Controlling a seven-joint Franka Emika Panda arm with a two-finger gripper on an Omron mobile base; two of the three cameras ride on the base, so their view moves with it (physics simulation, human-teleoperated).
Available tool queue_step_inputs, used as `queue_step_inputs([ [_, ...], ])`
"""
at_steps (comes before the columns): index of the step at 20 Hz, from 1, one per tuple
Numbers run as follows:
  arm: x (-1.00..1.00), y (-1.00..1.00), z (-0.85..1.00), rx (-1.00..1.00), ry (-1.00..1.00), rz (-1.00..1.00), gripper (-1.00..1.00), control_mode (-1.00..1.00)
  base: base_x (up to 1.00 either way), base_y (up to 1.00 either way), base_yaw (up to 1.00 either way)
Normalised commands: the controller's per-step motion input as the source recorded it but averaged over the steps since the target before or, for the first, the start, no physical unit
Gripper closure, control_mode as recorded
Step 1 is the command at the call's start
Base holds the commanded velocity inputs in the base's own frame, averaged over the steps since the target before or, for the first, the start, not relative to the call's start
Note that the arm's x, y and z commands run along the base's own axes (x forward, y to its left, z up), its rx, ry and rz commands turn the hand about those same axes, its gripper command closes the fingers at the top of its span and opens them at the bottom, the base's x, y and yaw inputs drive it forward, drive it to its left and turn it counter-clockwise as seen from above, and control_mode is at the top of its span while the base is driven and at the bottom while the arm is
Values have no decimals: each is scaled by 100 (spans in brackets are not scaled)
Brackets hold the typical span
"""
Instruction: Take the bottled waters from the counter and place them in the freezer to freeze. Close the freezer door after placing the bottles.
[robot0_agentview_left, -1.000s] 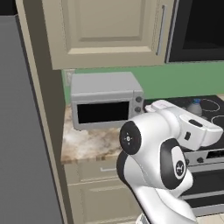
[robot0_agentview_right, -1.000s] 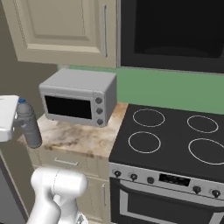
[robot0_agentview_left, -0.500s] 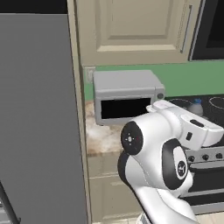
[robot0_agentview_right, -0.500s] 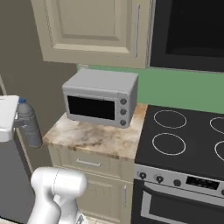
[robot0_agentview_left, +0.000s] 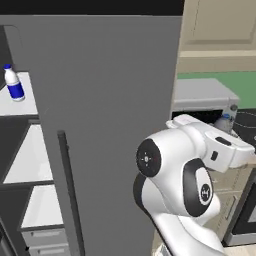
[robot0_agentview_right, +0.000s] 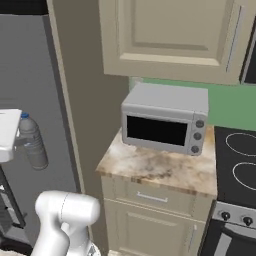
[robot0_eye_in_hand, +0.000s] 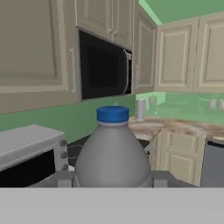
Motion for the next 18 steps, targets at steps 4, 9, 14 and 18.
queue_step_inputs([
  [4, 0, 0, 0, 0, 0, 0, 100, 100, 0, 68, 6],
  [9, 0, 0, 0, 0, 0, 0, 100, 100, 0, 53, 10],
  [14, 0, 0, 0, 0, 0, 0, 100, 100, 0, 45, 12],
  [18, 0, 0, 0, 0, 0, 0, 100, 100, 0, 51, 13],
])
